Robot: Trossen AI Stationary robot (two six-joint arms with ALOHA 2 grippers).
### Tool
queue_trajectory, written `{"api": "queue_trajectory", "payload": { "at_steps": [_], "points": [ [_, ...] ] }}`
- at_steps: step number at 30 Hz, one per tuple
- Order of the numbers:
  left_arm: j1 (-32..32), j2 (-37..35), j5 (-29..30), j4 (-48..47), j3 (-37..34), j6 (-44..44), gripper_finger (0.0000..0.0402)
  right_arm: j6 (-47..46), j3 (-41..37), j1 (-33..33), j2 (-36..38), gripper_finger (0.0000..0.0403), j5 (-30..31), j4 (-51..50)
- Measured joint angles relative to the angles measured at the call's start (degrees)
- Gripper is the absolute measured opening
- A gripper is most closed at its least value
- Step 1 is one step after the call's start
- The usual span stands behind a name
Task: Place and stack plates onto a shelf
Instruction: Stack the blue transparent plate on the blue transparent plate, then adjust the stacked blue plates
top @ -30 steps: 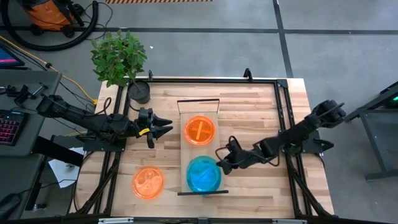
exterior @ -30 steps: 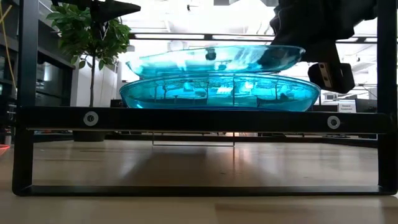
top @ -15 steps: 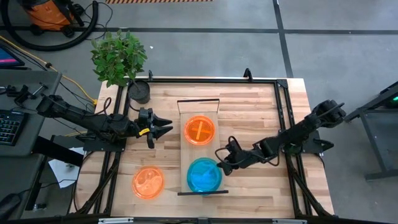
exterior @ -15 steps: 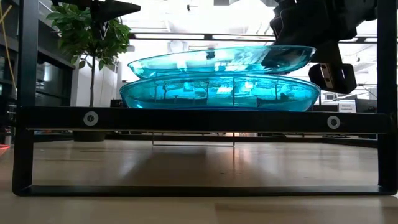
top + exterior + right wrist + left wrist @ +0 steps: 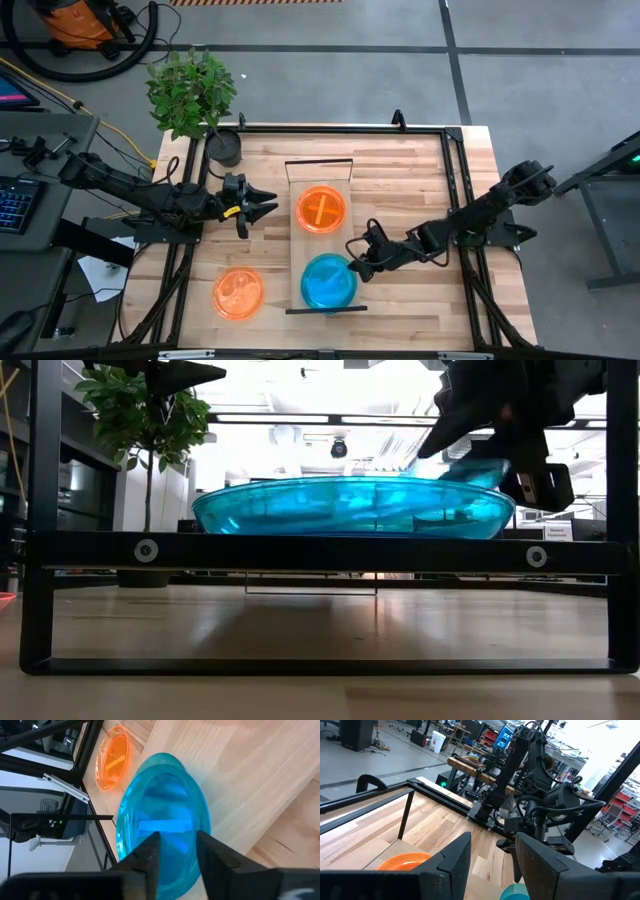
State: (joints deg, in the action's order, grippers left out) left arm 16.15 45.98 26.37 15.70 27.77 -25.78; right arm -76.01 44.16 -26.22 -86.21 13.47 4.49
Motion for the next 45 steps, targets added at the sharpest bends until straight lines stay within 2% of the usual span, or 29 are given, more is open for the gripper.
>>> {"api": "queue_trajectory", "payload": {
  "at_steps": [5, 13, 17, 22, 24, 29, 35, 45],
  "points": [
    [0.0, 0.0, 0.0, 0.0, 0.0, 0.1, 0.0147, 1.3, 0.0, 0.0, 0.0, 0.0146, -2.8, 0.0],
    [0.0, 0.0, 0.2, 0.0, 0.0, 0.9, 0.0147, 5.3, 0.0, 0.3, 0.0, 0.0149, -8.5, 4.2],
    [0.0, 0.0, 1.2, 0.0, 0.0, 0.9, 0.0147, 10.8, 1.5, 1.2, -0.2, 0.012, -11.7, 5.1],
    [0.0, 0.0, 1.4, 0.0, 0.0, 0.9, 0.0147, 18.5, 6.7, 2.8, -4.2, 0.0027, -12.8, 0.1],
    [0.0, 0.0, 1.4, 0.1, 0.0, 0.6, 0.0147, 21.5, 9.0, 3.5, -6.9, 0.0009, -13.1, -1.6],
    [0.0, 0.0, 1.4, 0.2, 0.0, 0.3, 0.0147, 27.8, 14.1, 5.5, -13.6, 0.0006, -14.7, -7.3],
    [0.0, 0.0, 1.4, 0.5, 0.0, 0.3, 0.0147, 33.6, 19.1, 7.0, -18.0, 0.0002, -16.7, -9.6],
    [0.0, 0.0, 1.4, 0.4, 0.0, 0.4, 0.0147, 32.5, 20.0, 8.9, -18.5, 0.0, -13.1, -13.6]
  ]
}}
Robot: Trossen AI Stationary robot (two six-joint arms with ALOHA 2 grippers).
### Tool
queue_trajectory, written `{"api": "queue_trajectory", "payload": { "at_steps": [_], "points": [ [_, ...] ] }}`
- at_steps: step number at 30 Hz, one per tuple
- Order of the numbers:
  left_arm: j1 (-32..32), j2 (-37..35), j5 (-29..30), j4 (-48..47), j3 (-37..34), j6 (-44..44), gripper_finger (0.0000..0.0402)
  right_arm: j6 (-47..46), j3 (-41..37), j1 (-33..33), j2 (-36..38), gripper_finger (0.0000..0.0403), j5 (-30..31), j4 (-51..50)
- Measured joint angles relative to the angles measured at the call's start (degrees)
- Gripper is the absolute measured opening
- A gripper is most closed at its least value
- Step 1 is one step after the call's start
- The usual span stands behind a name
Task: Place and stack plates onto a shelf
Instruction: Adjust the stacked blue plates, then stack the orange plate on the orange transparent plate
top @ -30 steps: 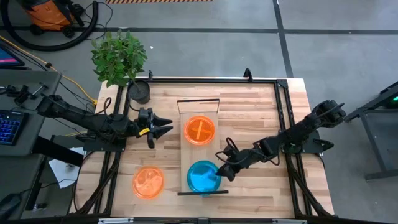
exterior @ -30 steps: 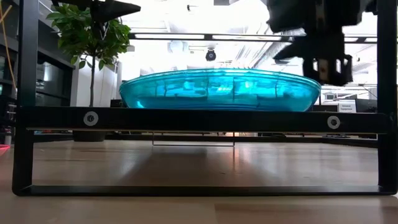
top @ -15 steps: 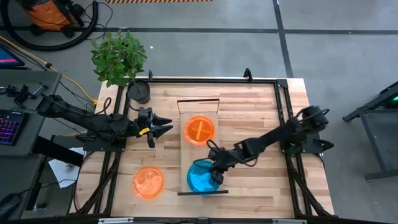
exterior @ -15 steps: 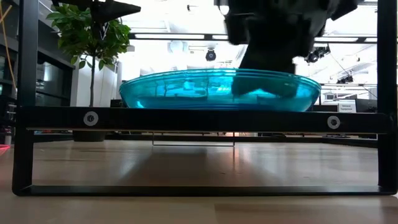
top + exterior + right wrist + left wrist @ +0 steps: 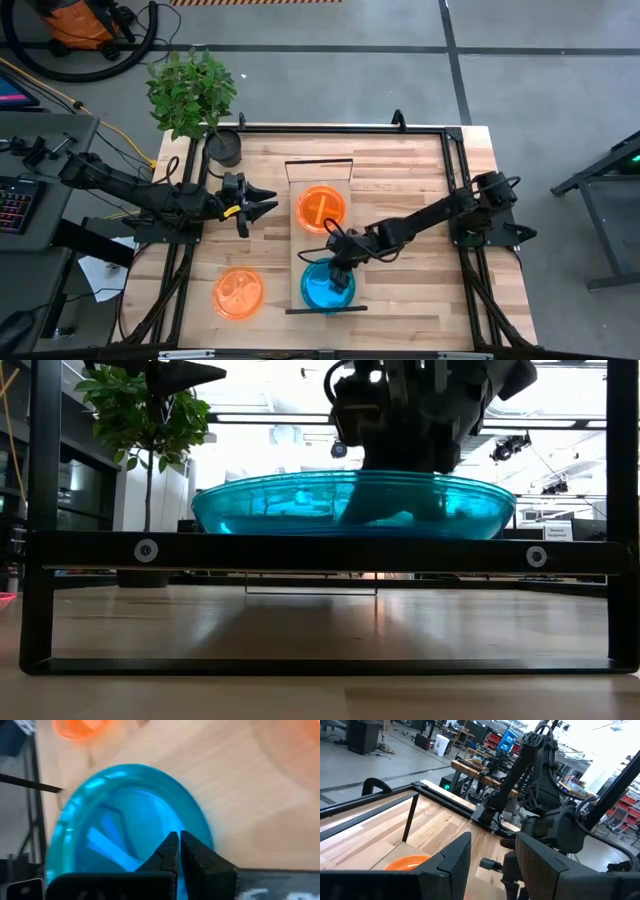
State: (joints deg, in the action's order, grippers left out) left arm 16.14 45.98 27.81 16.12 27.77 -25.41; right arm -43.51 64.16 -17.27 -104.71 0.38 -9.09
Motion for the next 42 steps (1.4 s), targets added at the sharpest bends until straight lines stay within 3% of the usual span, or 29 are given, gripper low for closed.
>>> {"api": "queue_trajectory", "payload": {
  "at_steps": [13, 24, 29, 33, 38, 42],
  "points": [
    [0.0, 0.0, 0.0, -0.8, 0.0, 0.0, 0.0147, -2.6, 0.0, 2.8, 0.0, 0.0, 6.5, -3.1],
    [0.0, 0.0, 0.0, -0.9, 0.0, 0.1, 0.0147, -1.4, -0.1, 4.9, 1.8, 0.0, 6.3, -0.2],
    [0.0, 0.0, -0.5, -1.6, 0.0, 0.0, 0.0147, 3.9, -0.2, 4.5, 9.2, 0.0, 7.6, -8.8],
    [0.0, 0.0, -3.7, -1.9, 0.0, 0.0, 0.0147, 4.1, -3.4, 2.9, 18.1, 0.0, 13.5, -18.0],
    [0.0, 0.0, -8.8, -3.7, 0.0, -1.4, 0.0147, -7.6, -17.0, -0.1, 32.6, 0.0, 15.0, -17.6],
    [0.0, 0.0, -13.1, -9.0, 0.0, -0.1, 0.0147, -20.3, -28.7, -4.6, 43.2, 0.0, 16.5, -9.3]
  ]
}}
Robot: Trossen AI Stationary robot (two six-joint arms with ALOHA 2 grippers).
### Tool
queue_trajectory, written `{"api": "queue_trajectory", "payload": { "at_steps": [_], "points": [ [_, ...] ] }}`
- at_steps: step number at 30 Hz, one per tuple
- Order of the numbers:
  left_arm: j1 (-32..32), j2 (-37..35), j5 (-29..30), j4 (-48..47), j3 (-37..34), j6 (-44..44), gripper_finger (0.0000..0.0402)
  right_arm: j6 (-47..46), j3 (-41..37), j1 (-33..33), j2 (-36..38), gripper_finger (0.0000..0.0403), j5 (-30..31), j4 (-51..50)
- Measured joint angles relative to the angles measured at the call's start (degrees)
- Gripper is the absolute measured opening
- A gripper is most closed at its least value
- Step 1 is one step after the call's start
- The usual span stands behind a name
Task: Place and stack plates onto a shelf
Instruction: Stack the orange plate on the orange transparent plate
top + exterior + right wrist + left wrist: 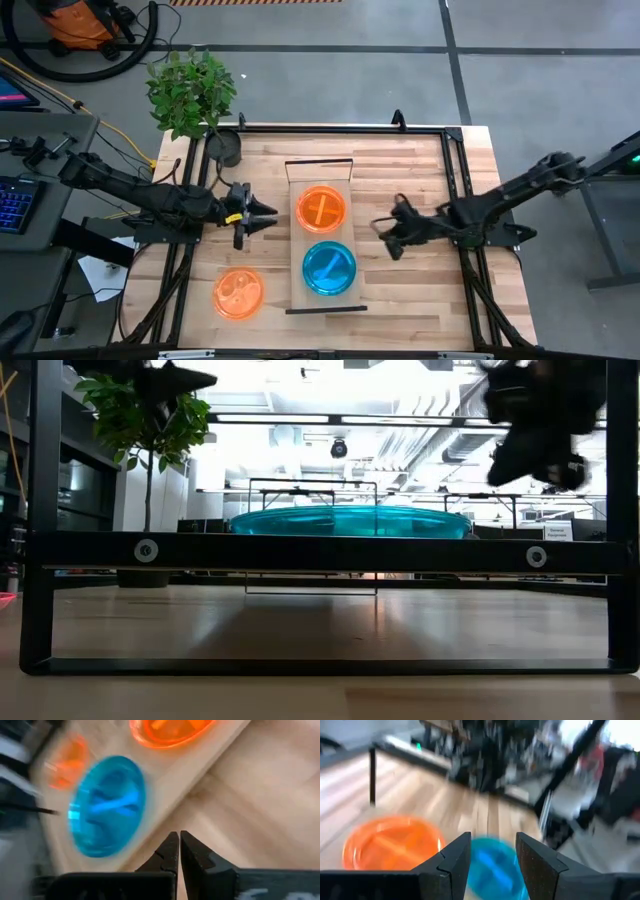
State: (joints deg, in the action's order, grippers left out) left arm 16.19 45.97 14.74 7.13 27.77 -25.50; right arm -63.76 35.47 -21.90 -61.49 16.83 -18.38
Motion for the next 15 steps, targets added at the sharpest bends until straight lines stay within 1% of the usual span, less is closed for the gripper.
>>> {"api": "queue_trajectory", "payload": {
  "at_steps": [3, 5, 7, 9, 13, 15],
  "points": [
    [0.0, 1.7, -4.0, -8.4, 1.3, 1.5, 0.0147, -6.0, -6.9, -3.3, 5.2, 0.0, 4.1, 9.9],
    [0.0, 3.3, -7.8, -15.4, 3.0, 2.6, 0.0147, -7.3, -9.9, -4.8, 6.8, 0.0, 7.7, 17.1],
    [0.1, 6.4, -12.1, -20.3, 4.9, 3.8, 0.0147, -7.8, -11.4, -5.7, 7.4, 0.0, 10.6, 20.9],
    [0.9, 9.4, -16.4, -24.8, 5.8, 5.5, 0.0147, -7.8, -11.5, -5.8, 7.2, 0.0, 11.7, 22.0],
    [4.3, 17.0, -24.5, -27.8, 6.0, 9.2, 0.0147, -6.8, -11.5, -5.7, 6.7, 0.0, 12.1, 22.9],
    [6.3, 21.2, -26.8, -27.4, 6.0, 11.1, 0.0147, -6.8, -11.5, -5.7, 6.7, 0.0, 12.0, 22.9]
  ]
}}
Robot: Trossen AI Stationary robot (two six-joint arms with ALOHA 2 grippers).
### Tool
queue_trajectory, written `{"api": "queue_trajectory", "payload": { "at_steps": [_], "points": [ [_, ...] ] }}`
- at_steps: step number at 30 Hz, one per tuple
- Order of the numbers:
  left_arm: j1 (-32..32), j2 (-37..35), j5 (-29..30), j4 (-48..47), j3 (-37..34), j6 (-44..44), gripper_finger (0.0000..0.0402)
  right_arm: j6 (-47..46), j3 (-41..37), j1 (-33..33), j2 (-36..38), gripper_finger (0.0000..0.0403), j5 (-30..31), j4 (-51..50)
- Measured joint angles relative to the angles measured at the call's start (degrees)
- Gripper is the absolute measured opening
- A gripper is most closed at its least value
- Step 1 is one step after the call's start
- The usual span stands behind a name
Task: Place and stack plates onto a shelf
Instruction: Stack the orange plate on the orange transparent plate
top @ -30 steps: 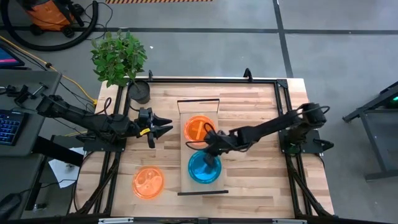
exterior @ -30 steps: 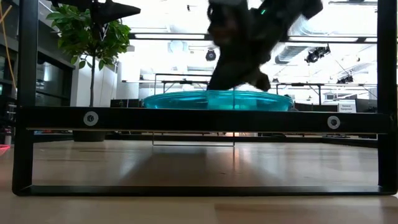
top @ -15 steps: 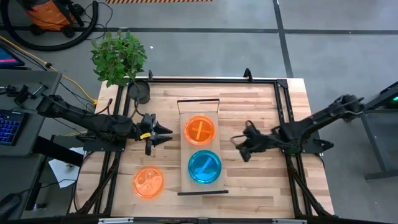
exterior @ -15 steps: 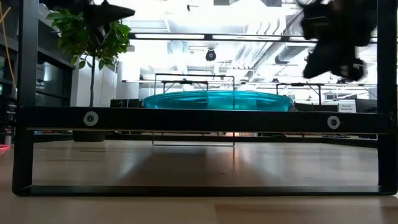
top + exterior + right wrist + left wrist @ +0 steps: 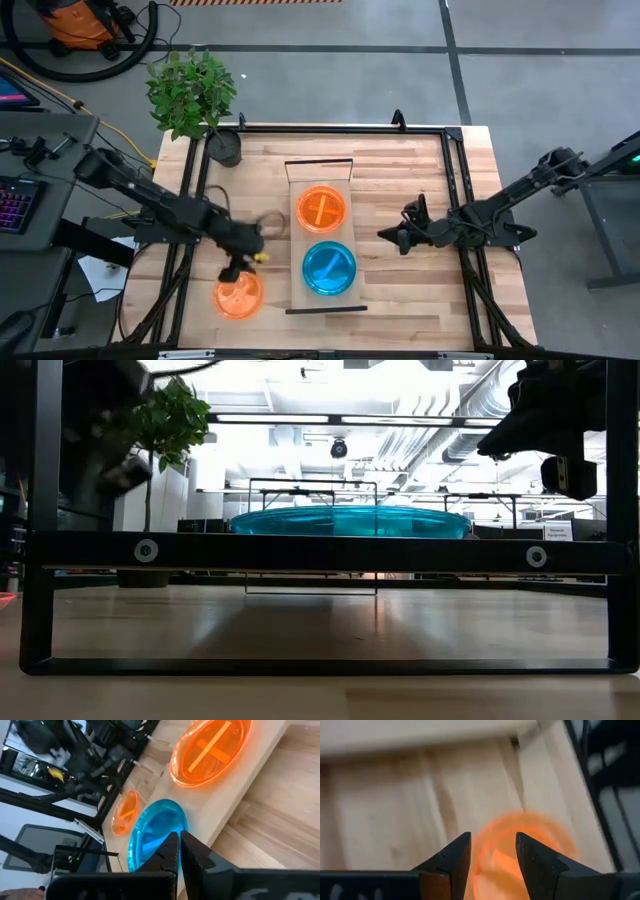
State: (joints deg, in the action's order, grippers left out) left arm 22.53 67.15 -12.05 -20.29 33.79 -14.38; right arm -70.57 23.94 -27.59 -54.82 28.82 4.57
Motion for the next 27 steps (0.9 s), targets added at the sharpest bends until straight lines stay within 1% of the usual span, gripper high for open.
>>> {"api": "queue_trajectory", "payload": {
  "at_steps": [4, 8, 11, 16, 19, 22, 25, 27],
  "points": [
    [3.1, 6.7, -0.2, 2.9, 0.0, 5.0, 0.0147, -0.1, 0.0, 0.0, -0.7, 0.0, -0.2, 0.3],
    [3.4, 11.0, 2.2, 4.3, 0.0, 7.6, 0.0147, -0.1, 0.0, 0.2, -1.4, 0.0, -0.1, 0.8],
    [3.3, 12.5, 3.7, 4.2, 0.0, 8.7, 0.0147, -0.1, 0.0, 0.2, -1.8, 0.0, -0.1, 0.8],
    [3.4, 13.7, 2.5, 3.5, 0.0, 13.2, 0.0147, -0.1, 0.0, 0.2, -2.8, 0.0, -0.3, 1.5],
    [3.4, 14.5, 2.9, 3.7, 0.0, 15.4, 0.0147, 0.0, 0.0, 0.2, -3.0, 0.0, -0.3, 1.3],
    [3.3, 15.6, 4.0, 3.7, 0.0, 15.5, 0.0147, 0.0, 0.0, 0.2, -3.2, 0.0, -0.3, 1.3],
    [3.3, 16.8, 3.4, 3.8, 0.0, 14.9, 0.0147, 0.0, 0.0, 0.2, -3.2, 0.0, -0.4, 1.5],
    [3.2, 17.3, 1.9, 4.0, 0.1, 14.7, 0.0147, 0.0, 0.0, 0.2, -3.3, 0.0, -0.4, 1.5]
  ]
}}
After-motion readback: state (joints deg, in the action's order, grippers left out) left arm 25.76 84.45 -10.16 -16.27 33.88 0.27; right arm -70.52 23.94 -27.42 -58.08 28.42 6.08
